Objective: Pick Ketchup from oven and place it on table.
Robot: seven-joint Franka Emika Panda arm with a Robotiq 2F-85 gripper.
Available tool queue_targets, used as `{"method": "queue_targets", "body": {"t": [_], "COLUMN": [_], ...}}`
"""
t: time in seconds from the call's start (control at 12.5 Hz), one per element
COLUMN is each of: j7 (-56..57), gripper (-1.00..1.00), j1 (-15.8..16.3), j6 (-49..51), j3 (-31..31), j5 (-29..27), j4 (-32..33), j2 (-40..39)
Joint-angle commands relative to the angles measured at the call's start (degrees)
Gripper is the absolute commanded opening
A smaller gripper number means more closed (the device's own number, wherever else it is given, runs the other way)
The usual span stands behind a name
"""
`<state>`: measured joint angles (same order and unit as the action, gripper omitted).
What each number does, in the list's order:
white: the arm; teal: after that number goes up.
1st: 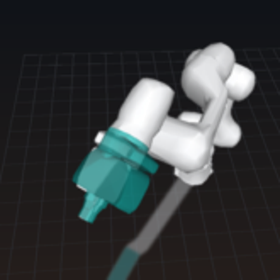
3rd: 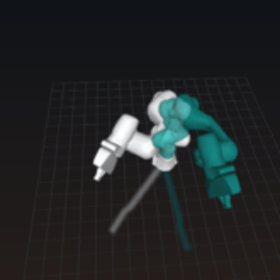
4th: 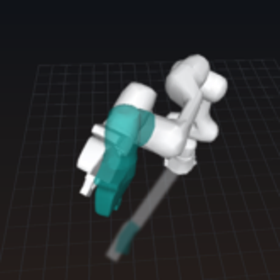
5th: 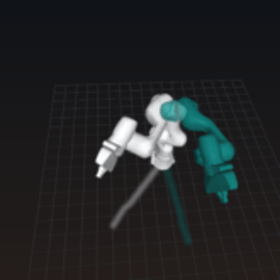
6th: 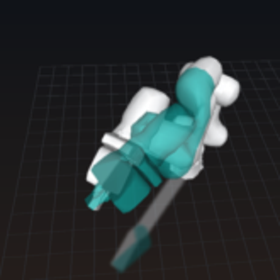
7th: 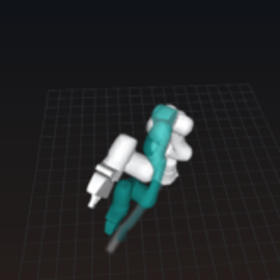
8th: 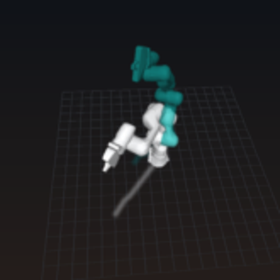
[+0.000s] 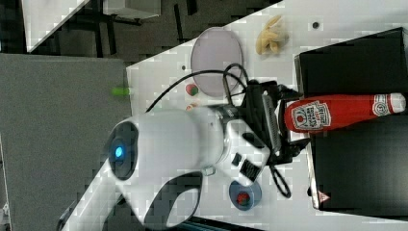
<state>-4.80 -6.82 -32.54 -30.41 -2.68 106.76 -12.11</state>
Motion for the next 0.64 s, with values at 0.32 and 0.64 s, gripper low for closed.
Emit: {"method": "queue_targets", "body": {"t": [0.32,0.64], "j7": [-0.55,-0.55], "gripper": [1.0,0.91], "j1": [-1.38,-1.4], "j6": [-2.5,-3.0], "j3": [-0.35,-0.27], "j5": [-7.55,-8.25], "j4": [-0.52,0.21], "j2": [-5.68,-6.73]}}
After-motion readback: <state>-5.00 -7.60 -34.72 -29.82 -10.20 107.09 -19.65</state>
